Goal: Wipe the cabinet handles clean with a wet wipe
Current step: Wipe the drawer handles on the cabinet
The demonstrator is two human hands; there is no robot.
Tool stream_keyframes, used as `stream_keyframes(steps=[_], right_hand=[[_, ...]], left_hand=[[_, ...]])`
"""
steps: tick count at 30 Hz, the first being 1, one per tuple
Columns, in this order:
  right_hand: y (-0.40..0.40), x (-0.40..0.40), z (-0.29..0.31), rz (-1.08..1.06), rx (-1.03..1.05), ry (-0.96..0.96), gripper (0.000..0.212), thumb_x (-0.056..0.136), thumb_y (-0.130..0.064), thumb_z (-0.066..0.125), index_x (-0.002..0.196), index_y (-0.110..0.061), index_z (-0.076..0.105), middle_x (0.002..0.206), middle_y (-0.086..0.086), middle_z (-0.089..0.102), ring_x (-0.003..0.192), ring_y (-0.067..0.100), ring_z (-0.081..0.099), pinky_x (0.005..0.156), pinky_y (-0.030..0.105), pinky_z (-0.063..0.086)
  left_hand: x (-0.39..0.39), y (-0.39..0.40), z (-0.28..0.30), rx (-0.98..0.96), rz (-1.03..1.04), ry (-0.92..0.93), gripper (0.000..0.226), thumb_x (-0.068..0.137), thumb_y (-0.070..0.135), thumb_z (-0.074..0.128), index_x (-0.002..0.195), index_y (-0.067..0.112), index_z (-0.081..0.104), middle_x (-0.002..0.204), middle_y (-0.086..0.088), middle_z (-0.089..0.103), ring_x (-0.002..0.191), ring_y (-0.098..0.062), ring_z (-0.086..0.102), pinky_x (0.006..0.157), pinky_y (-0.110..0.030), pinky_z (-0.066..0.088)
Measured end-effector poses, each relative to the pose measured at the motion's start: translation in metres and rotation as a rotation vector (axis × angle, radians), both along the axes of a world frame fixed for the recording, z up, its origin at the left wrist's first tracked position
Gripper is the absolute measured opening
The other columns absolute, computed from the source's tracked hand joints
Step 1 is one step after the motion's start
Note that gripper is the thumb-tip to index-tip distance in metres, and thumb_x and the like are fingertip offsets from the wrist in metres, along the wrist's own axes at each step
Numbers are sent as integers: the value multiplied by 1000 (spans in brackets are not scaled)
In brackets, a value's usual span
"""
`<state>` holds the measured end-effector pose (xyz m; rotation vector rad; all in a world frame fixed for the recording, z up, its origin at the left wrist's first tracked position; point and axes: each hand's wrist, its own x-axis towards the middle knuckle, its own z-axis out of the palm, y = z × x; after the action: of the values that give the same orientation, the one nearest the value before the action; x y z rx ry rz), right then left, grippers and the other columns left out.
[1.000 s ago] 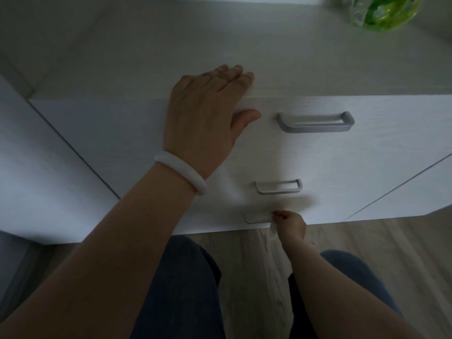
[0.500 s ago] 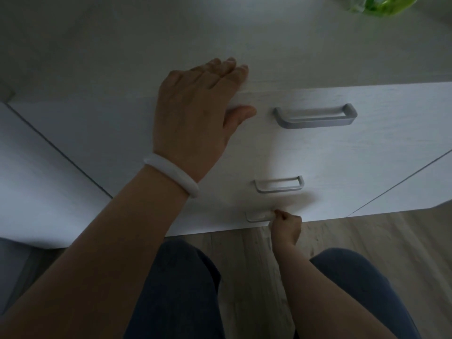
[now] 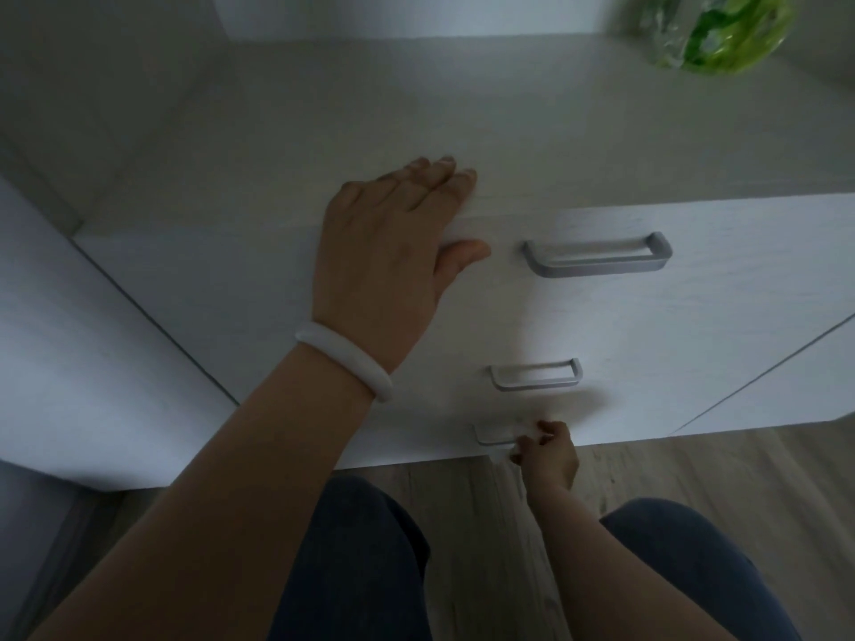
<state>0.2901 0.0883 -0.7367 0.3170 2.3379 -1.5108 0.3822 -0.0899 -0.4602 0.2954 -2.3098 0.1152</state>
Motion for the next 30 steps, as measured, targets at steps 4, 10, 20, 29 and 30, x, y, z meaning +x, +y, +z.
stream_keyframes(steps=[4, 10, 20, 29, 30], right_hand=[[-7, 9, 0, 283, 95, 49, 12, 89, -5, 58, 98, -13, 57, 84, 5, 62, 52, 18, 66, 48, 25, 48], [-2, 7, -6, 125, 22, 16, 24, 89, -2, 59, 110, -13, 60, 85, -2, 57, 66, 25, 68, 64, 37, 59], [-8, 14, -8, 302, 169, 89, 20, 87, -3, 56, 102, -16, 62, 92, 8, 64, 77, 24, 65, 70, 40, 59], [-19, 21, -1, 474, 36, -46, 27, 87, 4, 58, 114, 1, 62, 92, 13, 65, 68, 25, 67, 53, 24, 56], [-18, 17, 1, 406, 31, -37, 24, 89, 1, 57, 112, -1, 63, 91, 11, 65, 68, 24, 67, 50, 21, 54]], left_hand=[[0, 0, 1, -2, 0, 1, 52, 91, 53, 49, 130, 21, 59, 136, 0, 58, 125, -19, 54, 97, -34, 30], [1, -1, 1, -8, -3, 0, 52, 91, 54, 50, 131, 21, 58, 136, 0, 57, 126, -19, 54, 98, -34, 27], [1, -1, 0, -41, -6, 18, 52, 91, 54, 50, 130, 20, 59, 134, 0, 59, 124, -19, 55, 96, -33, 27], [0, 0, 0, -19, -1, 11, 53, 90, 54, 50, 130, 21, 59, 135, 0, 59, 124, -19, 55, 97, -34, 27], [0, 0, 0, -23, -1, 17, 53, 90, 54, 51, 130, 21, 59, 134, 0, 59, 123, -19, 56, 96, -33, 27]])
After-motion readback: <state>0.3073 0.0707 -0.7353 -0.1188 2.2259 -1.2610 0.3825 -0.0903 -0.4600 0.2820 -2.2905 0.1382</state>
